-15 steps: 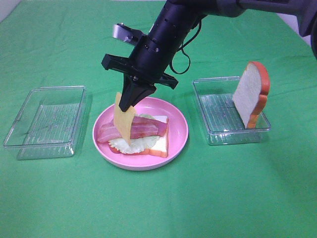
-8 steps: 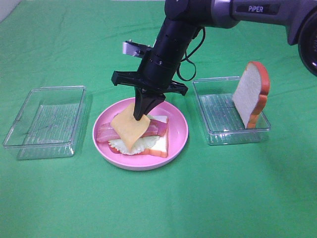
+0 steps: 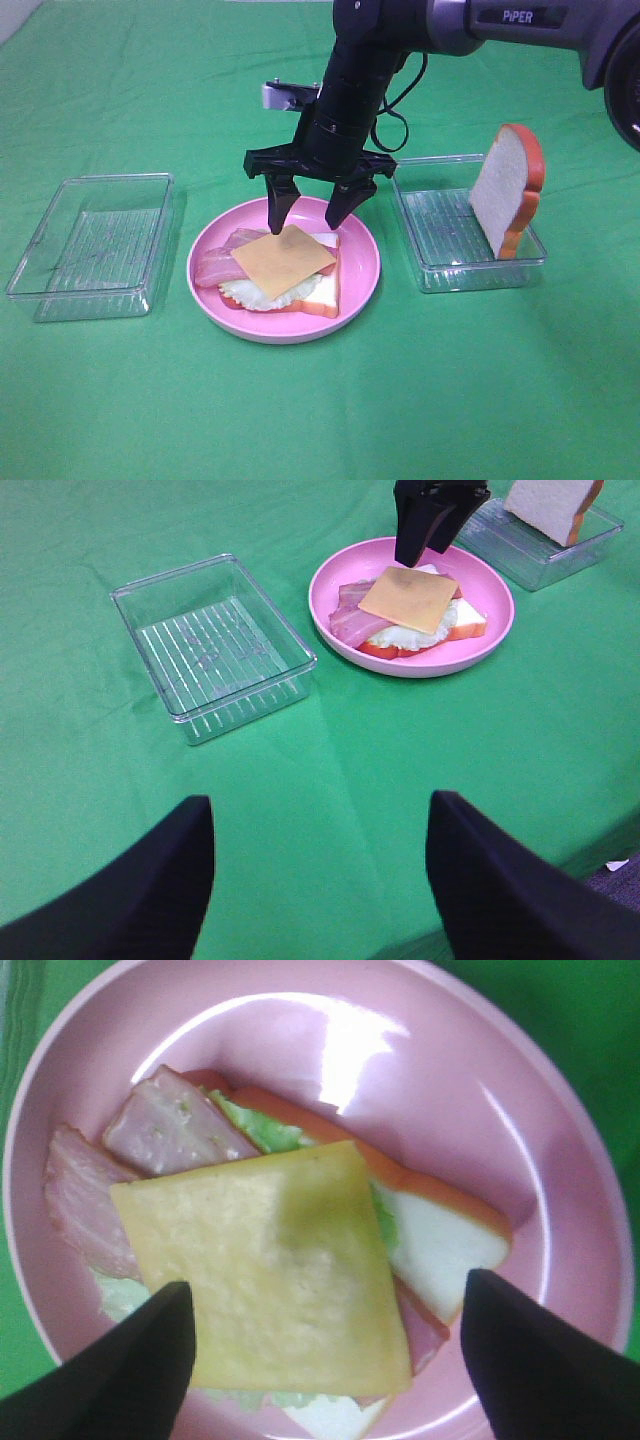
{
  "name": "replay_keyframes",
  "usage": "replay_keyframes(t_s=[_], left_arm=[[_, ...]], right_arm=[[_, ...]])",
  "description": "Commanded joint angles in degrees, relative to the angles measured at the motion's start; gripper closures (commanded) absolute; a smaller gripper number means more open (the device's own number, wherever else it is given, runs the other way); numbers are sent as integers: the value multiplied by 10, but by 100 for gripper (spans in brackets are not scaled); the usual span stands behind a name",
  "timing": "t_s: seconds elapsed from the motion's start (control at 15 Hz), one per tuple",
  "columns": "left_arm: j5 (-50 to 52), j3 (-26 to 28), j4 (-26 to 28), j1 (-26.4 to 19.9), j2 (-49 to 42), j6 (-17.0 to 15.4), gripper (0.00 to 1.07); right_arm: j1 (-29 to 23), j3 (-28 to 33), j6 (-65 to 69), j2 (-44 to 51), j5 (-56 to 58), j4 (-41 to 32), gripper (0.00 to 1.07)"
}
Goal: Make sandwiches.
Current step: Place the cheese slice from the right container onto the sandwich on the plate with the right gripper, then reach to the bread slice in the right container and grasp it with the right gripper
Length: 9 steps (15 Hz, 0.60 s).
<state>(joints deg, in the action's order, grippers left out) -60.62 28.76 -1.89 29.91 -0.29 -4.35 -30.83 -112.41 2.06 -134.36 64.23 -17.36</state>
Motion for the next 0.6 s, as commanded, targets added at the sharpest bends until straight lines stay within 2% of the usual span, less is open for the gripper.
replay_keyframes(t_s=[0.07,0.33,0.4,0.6], left_arm=[[6,-1,3,1,-13,1,47],[6,-1,3,1,-13,1,47],[6,-1,3,1,-13,1,47],[6,-1,3,1,-13,1,47]], right_arm=[[1,-1,18,31,2,38,35],[3,-1,49,104,29,144,35],[4,-1,69,139,48,210,33],[33,-1,89,174,92,230,33]])
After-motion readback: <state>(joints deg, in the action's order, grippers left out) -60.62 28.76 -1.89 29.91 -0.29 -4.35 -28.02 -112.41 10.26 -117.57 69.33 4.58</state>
